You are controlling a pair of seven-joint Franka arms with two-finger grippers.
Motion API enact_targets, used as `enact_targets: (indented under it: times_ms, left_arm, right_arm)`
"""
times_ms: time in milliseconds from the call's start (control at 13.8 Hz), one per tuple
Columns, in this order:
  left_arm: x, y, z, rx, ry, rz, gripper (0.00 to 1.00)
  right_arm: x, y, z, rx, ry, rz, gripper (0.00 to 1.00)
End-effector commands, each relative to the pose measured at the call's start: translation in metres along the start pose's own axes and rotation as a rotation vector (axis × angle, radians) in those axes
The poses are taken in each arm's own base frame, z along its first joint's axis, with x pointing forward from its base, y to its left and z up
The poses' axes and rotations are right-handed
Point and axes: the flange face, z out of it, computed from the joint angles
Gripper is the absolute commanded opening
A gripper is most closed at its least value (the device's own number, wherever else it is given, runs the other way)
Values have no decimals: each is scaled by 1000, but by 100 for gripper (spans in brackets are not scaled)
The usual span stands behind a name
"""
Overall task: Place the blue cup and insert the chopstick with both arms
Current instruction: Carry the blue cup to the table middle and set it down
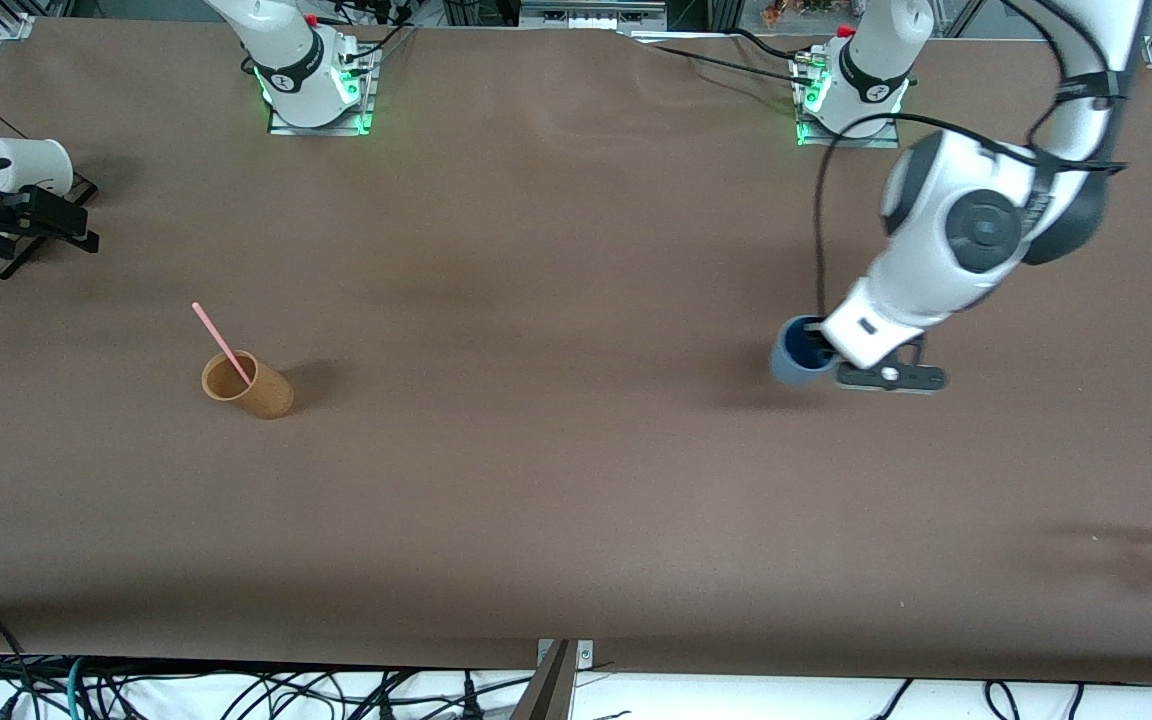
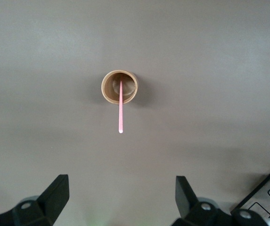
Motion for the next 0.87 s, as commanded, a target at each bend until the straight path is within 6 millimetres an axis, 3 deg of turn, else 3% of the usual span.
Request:
enact_targets:
  times_ms: [0, 145, 362, 506, 796]
  left_arm:
    - [13, 97, 11, -8, -16, -44, 0]
    - [5, 164, 18, -24, -15, -10, 0]
    - [-6, 228, 36, -58, -29, -13, 0]
    - [-13, 261, 50, -61, -22, 9, 0]
    - [-28, 307, 78, -64, -22, 27, 0]
  right_arm:
    - [-5, 1, -1, 5, -3, -5, 100]
    - [-5, 1, -1, 5, -3, -5, 100]
    - [-5, 2, -1, 6, -3, -4, 100]
    - [-5, 2, -1, 6, -3, -4, 100]
    - [-5, 2, -1, 6, -3, -4, 100]
